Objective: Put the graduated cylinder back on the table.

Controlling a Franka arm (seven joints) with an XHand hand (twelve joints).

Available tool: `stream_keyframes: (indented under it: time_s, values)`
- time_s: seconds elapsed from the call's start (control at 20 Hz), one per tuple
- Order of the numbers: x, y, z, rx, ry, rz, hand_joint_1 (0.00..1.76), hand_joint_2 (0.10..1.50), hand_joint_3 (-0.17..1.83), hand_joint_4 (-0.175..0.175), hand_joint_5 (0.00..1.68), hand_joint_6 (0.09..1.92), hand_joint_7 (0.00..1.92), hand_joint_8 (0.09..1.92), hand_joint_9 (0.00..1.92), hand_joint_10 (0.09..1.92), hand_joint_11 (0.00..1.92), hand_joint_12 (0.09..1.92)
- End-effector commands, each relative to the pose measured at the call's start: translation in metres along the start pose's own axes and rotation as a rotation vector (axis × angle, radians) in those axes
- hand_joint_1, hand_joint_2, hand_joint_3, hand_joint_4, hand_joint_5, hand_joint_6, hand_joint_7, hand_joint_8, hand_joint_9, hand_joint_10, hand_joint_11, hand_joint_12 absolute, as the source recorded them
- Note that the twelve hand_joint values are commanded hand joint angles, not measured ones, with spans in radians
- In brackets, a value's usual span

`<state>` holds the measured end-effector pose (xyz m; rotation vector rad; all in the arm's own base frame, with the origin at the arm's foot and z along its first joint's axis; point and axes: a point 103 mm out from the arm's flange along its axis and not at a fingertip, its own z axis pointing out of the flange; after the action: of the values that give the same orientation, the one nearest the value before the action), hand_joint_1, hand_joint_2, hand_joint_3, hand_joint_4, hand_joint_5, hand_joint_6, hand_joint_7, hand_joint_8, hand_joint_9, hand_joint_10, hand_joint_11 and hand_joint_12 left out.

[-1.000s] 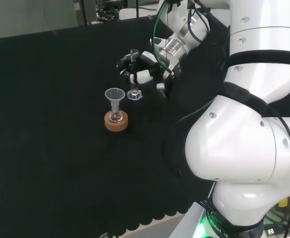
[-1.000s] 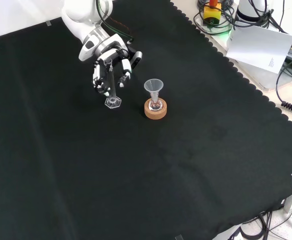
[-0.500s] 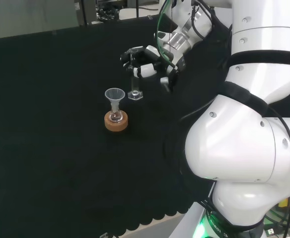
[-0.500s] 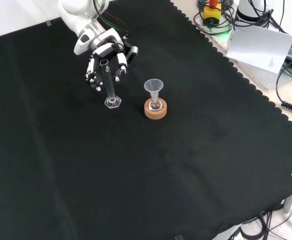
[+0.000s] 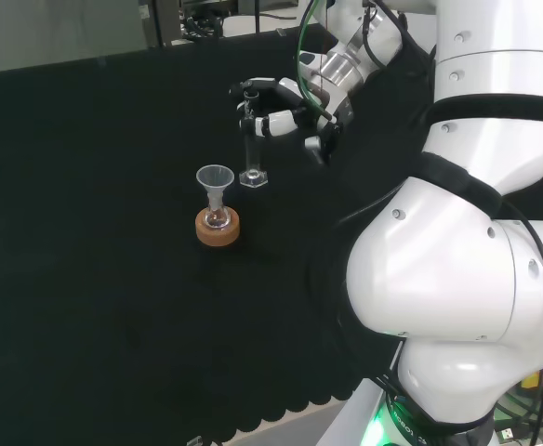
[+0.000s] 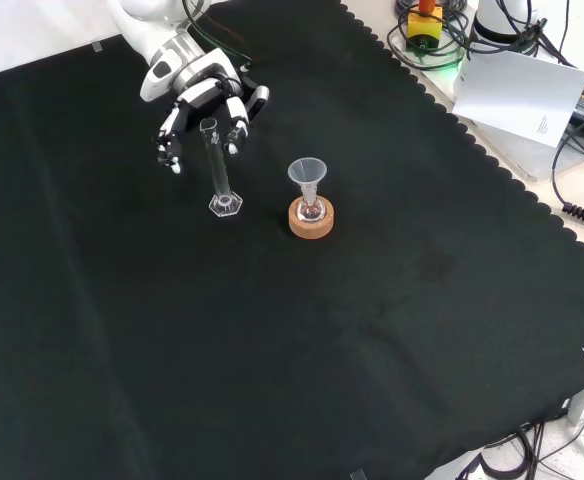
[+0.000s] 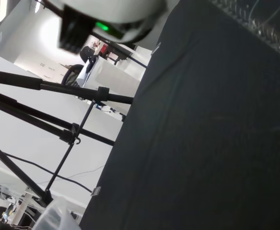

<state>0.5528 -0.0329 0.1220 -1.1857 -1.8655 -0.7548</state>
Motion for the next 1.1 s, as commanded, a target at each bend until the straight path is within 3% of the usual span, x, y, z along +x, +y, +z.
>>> stream_keyframes:
  time_s: [0.05,0.55,1.1]
  values:
    - [0.007,-0.011,-0.022,-0.031,-0.050,0.008,0.92,0.59,0.60,-0.068,0.30,0.22,0.19,0.71,0.42,0.68,0.26,1.38]
    - [0.041,-0.047,-0.056,-0.102,-0.140,0.025,0.90,0.59,0.58,-0.067,0.33,0.15,0.18,0.71,0.40,0.70,0.23,1.39]
    - [0.112,-0.105,-0.078,-0.154,-0.317,0.043,0.90,0.60,0.57,-0.068,0.36,0.14,0.19,0.71,0.41,0.70,0.23,1.39]
